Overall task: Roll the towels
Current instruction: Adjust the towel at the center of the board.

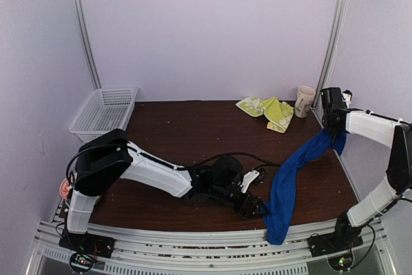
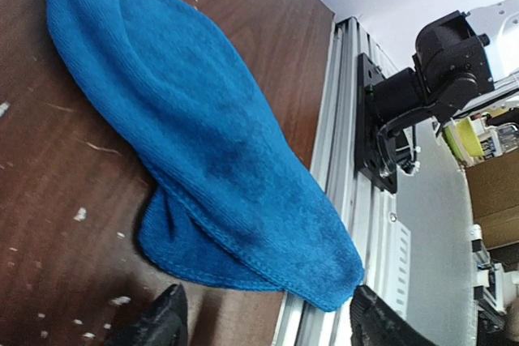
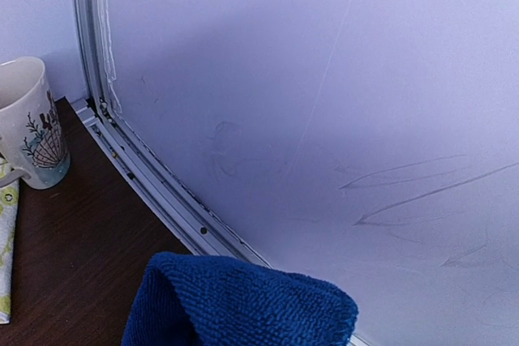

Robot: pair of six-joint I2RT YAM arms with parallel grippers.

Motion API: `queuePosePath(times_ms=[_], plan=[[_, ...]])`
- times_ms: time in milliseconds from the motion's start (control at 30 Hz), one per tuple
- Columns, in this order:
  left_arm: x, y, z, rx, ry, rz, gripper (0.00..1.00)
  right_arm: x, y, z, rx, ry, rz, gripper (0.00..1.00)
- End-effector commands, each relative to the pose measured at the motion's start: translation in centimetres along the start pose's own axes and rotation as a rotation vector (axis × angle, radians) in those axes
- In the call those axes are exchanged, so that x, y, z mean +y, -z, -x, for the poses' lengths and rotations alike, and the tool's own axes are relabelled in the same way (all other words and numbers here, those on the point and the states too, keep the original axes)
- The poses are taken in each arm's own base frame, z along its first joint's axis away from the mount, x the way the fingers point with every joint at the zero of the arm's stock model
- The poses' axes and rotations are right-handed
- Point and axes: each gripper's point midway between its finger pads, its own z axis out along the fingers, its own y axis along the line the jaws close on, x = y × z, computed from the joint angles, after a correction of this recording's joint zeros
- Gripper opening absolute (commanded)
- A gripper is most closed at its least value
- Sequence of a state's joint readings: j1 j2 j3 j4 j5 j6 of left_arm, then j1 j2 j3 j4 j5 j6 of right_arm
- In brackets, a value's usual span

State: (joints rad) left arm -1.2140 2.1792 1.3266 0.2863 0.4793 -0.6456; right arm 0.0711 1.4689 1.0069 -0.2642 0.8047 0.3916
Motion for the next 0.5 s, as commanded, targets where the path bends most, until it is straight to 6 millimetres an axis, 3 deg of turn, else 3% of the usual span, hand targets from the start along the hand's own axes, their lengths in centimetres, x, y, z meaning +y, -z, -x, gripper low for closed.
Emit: queuePosePath(times_ms=[0,300,467], plan=[[-2.2,-1.1,-0.3,0.026,-0.01,-0.086,0.66,0.0,-0.3,-0.1,-0.004,-0.017,-0.005,0.0],[-3.0,-3.2,-3.3,0.13,0.027,-0.11,0.62,0.6,-0.3,-0.2,0.007,-0.018,0.03,0.0],[-2.8,-2.7,-4.4,0.162,0.081,-0.068,0.61,0.7,-0.1,0.0,0.006,-0.028,0.049,0.0]])
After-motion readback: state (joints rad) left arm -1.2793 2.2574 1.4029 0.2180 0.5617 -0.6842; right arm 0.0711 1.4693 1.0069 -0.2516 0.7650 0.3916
